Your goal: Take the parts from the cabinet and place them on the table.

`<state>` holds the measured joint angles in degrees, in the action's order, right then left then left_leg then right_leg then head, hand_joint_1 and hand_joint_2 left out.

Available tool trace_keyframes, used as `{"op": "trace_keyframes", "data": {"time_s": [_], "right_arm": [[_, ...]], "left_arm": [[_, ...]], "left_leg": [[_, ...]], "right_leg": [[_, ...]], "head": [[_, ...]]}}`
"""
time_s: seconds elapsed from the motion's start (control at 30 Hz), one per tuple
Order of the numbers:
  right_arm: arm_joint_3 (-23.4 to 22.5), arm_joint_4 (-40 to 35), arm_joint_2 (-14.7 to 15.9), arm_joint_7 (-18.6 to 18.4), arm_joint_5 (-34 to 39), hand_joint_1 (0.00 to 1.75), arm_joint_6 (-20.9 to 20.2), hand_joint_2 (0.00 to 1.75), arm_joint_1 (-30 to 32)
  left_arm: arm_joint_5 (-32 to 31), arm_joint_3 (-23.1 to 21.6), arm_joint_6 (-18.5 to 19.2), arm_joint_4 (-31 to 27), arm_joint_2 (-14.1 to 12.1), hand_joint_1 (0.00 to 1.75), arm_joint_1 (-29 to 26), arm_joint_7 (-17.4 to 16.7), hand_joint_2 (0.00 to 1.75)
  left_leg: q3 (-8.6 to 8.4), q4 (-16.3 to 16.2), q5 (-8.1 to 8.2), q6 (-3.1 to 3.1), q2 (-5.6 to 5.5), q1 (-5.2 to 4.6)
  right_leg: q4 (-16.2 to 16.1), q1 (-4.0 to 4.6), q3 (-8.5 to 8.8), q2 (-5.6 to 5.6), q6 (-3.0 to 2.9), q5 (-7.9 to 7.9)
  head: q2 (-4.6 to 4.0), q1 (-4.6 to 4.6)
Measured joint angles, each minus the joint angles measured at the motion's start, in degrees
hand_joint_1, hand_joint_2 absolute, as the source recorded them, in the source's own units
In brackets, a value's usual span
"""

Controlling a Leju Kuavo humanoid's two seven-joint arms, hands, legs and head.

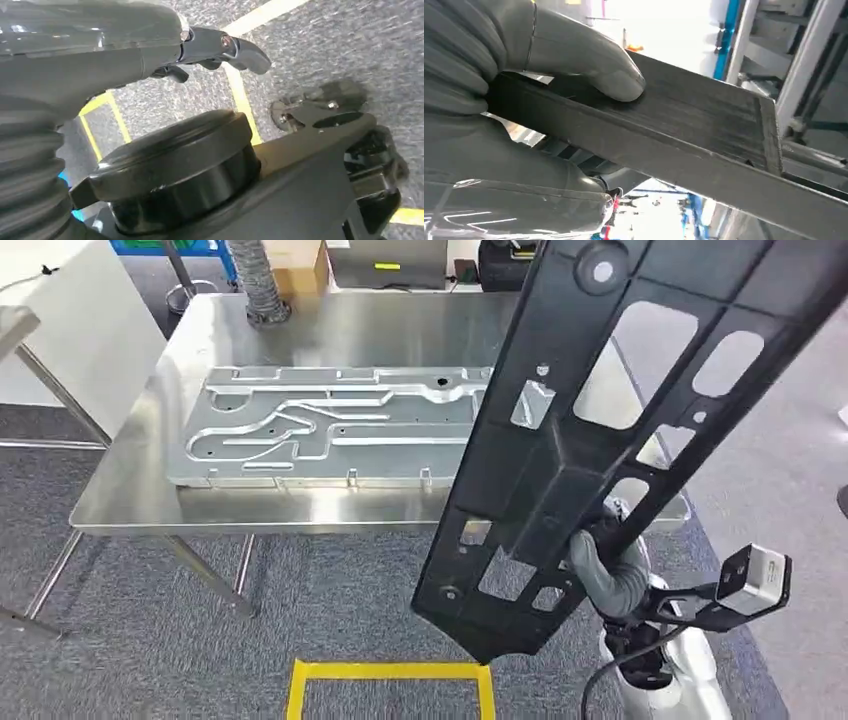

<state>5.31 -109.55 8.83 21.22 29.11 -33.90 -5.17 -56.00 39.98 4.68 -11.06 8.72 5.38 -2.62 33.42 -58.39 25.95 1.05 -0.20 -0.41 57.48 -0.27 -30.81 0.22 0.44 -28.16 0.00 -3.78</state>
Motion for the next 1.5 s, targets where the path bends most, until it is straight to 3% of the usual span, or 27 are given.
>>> {"op": "trace_keyframes", "data": {"time_s": [0.1,0.17,0.23,0.27,0.3,0.4,0.43,0.47,0.5,0.6,0.67,0.73,0.77,0.8,0.83,0.9,0.93,0.97,1.0,1.13,1.23,1.27,1.3,1.33,1.4,1.43,1.5], "right_arm": [[-0.42,0.07,0.00,0.15,0.13,1.66,-0.09,1.75,-0.06],[-0.59,0.13,0.02,0.24,0.20,1.66,-0.20,1.75,-0.27],[-0.70,0.39,0.04,0.24,0.20,1.66,-0.20,1.75,-0.05],[-0.70,0.52,0.04,0.24,0.20,1.66,-0.22,1.75,0.02],[-0.74,0.63,0.04,0.22,0.20,1.66,-0.20,1.75,0.01],[-0.79,0.68,0.04,0.22,0.20,1.66,-0.59,1.75,-0.06],[-0.81,0.74,0.04,0.22,0.20,1.66,-0.74,1.75,-0.05],[-0.83,0.83,0.02,0.20,0.20,1.66,-0.98,1.75,-0.15],[-0.83,0.81,0.02,0.20,0.20,1.66,-1.09,1.75,-0.01],[-0.87,0.79,0.02,0.20,0.26,1.66,-1.07,1.75,0.02],[-0.87,0.79,0.02,0.22,0.31,1.66,-1.14,1.75,-0.17],[-0.87,0.81,0.02,0.22,0.35,1.66,-1.11,1.75,-0.09],[-0.87,0.81,0.02,0.22,0.35,1.66,-1.14,1.75,-0.04],[-0.87,0.83,0.02,0.22,0.35,1.66,-1.16,1.75,0.00],[-0.87,0.83,0.02,0.22,0.35,1.66,-1.16,1.75,0.06],[-0.87,0.83,0.02,0.22,0.35,1.66,-1.22,1.75,0.15],[-0.87,0.85,0.02,0.22,0.35,1.66,-1.31,1.75,0.29],[-0.90,0.87,0.02,0.22,0.35,1.66,-1.46,1.75,0.41],[-0.92,0.85,0.02,0.24,0.35,1.66,-1.55,1.75,0.50],[-0.96,0.63,-0.02,0.20,0.15,1.66,-2.01,1.75,0.66],[-1.16,0.61,-0.02,0.20,0.15,1.66,-2.08,1.75,0.69],[-1.16,0.63,-0.02,0.17,0.13,1.66,-2.10,1.75,0.82],[-1.18,0.66,-0.02,0.18,0.13,1.66,-2.10,1.75,0.83],[-1.18,0.68,-0.02,0.13,0.13,1.66,-2.10,1.75,0.81],[-1.18,0.68,-0.02,0.11,0.13,1.66,-2.14,1.75,0.76],[-1.18,0.68,-0.02,0.11,0.13,1.66,-2.14,1.75,0.77],[-1.27,0.76,-0.07,0.02,0.07,1.66,-2.21,1.75,0.68]], "left_arm": [[-0.09,0.00,0.00,0.00,0.29,0.00,-0.06,0.00,1.75],[-0.24,0.00,-0.04,0.00,0.22,0.00,-0.12,-0.07,1.75],[-0.29,0.00,-0.04,0.00,0.22,0.00,-0.20,-0.09,1.75],[-0.28,0.00,-0.04,0.00,0.22,0.00,-0.26,-0.09,1.75],[-0.28,0.02,-0.04,0.00,0.22,0.00,-0.31,-0.09,1.75],[-0.31,0.02,-0.04,0.00,0.24,0.00,-0.61,-0.11,1.75],[-0.33,0.02,-0.04,0.02,0.24,0.00,-0.71,-0.15,1.75],[-0.28,0.02,-0.04,0.02,0.22,0.00,-0.70,-0.17,1.75],[-0.28,0.02,-0.04,0.00,0.22,0.00,-0.64,-0.20,1.75],[-0.33,0.02,-0.07,0.00,0.17,0.00,-0.69,-0.22,1.75],[-0.28,0.02,-0.09,0.00,0.17,0.00,-0.53,-0.20,1.75],[-0.02,0.11,0.18,0.00,0.11,0.00,0.03,0.00,1.75],[0.04,0.11,0.17,0.00,0.11,0.00,0.23,0.02,1.75],[0.07,0.11,0.20,0.00,0.11,0.00,0.31,0.02,1.75],[0.07,0.11,0.17,0.00,0.11,0.00,0.28,0.02,1.75],[0.02,0.13,-0.04,0.00,0.11,0.00,0.00,-0.11,1.75],[0.00,0.13,-0.11,0.02,0.09,0.00,-0.16,-0.13,1.75],[0.00,0.13,-0.11,0.02,0.09,0.00,-0.15,-0.15,1.75],[0.04,0.15,-0.11,0.00,0.09,0.00,-0.12,-0.15,1.75],[-0.04,0.17,-0.13,0.00,0.37,0.00,-0.07,-0.22,1.75],[-0.09,0.17,-0.17,0.00,0.39,0.00,-0.20,-0.33,1.75],[-0.09,0.17,-0.17,0.00,0.39,0.00,-0.26,-0.35,1.75],[-0.07,0.20,-0.20,0.00,0.39,0.00,-0.33,-0.35,1.75],[-0.09,0.20,-0.20,0.00,0.39,0.00,-0.38,-0.37,1.75],[-0.22,0.20,-0.22,0.00,0.39,0.00,-0.60,-0.39,1.75],[-0.26,0.20,-0.22,0.02,0.42,0.00,-0.78,-0.42,1.75],[-0.26,0.22,-0.22,0.02,0.41,0.00,-0.77,-0.48,1.75]], "left_leg": [[-1.79,1.31,0.02,0.68,-0.18,0.46],[-2.59,1.61,0.40,1.19,-0.10,0.62],[-3.01,1.60,1.03,1.26,-0.15,0.61],[-3.39,1.59,1.41,1.25,-0.21,0.61],[-3.97,1.59,1.83,1.16,-0.29,0.63],[-6.51,1.63,3.70,0.62,-0.40,0.66],[-6.98,1.55,4.19,0.37,-0.36,0.54],[-6.71,1.50,4.44,0.00,-0.44,0.42],[-6.52,1.79,4.87,-0.44,-0.30,0.42],[-7.14,-0.04,4.98,-1.25,-0.14,0.48],[-3.67,-6.82,6.44,-1.52,-0.15,0.56],[1.21,-14.63,10.70,-1.90,-0.15,0.54],[2.56,-16.56,11.58,-2.01,-0.15,0.53],[2.68,-15.99,10.61,-1.94,-0.15,0.53],[1.96,-13.38,8.16,-1.76,-0.15,0.53],[-0.75,-4.22,0.82,-1.28,-0.12,0.53],[-1.44,-2.33,-0.21,-0.84,-0.14,0.40],[-0.59,-1.00,2.00,-0.86,-0.05,0.03],[-0.95,-0.34,0.86,-0.45,0.08,0.03],[-2.27,1.01,0.84,0.68,-0.17,0.57],[-3.01,1.09,1.62,1.20,-0.01,0.60],[-3.31,1.07,2.01,1.22,-0.07,0.58],[-3.82,1.07,2.44,1.15,-0.17,0.58],[-4.67,1.07,3.05,1.00,-0.31,0.59],[-6.78,1.07,4.45,0.70,-0.43,0.59],[-7.20,1.18,5.15,0.53,-0.37,0.61],[-7.16,1.28,5.60,-0.09,-0.40,0.39]], "right_leg": [[1.48,-0.13,0.32,-0.07,0.89,-0.20],[8.27,-0.17,-3.66,-0.06,1.61,-2.92],[16.44,-0.52,-9.33,-0.07,2.06,-5.76],[18.24,-0.64,-11.23,-0.10,2.17,-5.72],[17.26,-0.69,-11.61,-0.13,2.28,-4.13],[3.46,-0.64,-7.15,-0.24,1.62,6.12],[1.66,-0.36,-6.77,-0.27,1.23,6.56],[0.53,0.02,-6.75,-0.49,0.81,4.63],[1.00,0.11,-6.68,-0.32,0.21,5.69],[0.15,-0.24,-5.07,-0.11,-0.92,4.81],[0.04,-0.22,-4.06,-0.24,-1.57,4.03],[0.04,-0.11,-3.28,-0.31,-1.70,3.23],[0.05,-0.07,-2.72,-0.30,-1.70,2.78],[0.05,-0.04,-2.00,-0.25,-1.68,2.29],[0.05,-0.02,-1.26,-0.16,-1.63,1.81],[0.05,0.02,0.32,-0.07,-1.38,0.81],[-0.04,-0.02,0.75,-0.03,-1.17,0.51],[0.19,0.08,0.61,0.05,-0.87,0.40],[0.56,0.17,0.26,0.03,-0.35,-0.06],[1.55,0.07,0.63,-0.17,0.93,-1.65],[14.46,-0.37,-7.21,-0.17,1.76,-6.35],[17.83,-0.50,-9.73,-0.17,1.90,-6.70],[18.55,-0.56,-11.10,-0.18,1.97,-5.52],[16.30,-0.56,-10.98,-0.18,1.93,-2.59],[6.27,-0.52,-7.67,-0.19,1.48,5.23],[3.51,-0.34,-6.54,-0.16,1.05,6.26],[2.41,0.18,-5.85,-0.27,0.17,4.81]], "head": [[0.00,0.02],[0.00,0.02],[0.00,0.02],[0.00,0.02],[0.00,0.02],[0.00,0.02],[0.00,0.02],[0.00,0.04],[0.00,-0.04],[0.00,-0.02],[0.00,-0.02],[0.00,-0.02],[0.00,-0.02],[0.00,-0.02],[0.00,-0.02],[0.00,-0.02],[0.00,0.00],[0.00,-0.04],[0.00,-0.02],[0.00,0.00],[0.00,0.00],[0.00,0.00],[0.00,0.00],[0.00,0.00],[0.00,0.00],[0.00,0.00],[0.00,0.00]]}}
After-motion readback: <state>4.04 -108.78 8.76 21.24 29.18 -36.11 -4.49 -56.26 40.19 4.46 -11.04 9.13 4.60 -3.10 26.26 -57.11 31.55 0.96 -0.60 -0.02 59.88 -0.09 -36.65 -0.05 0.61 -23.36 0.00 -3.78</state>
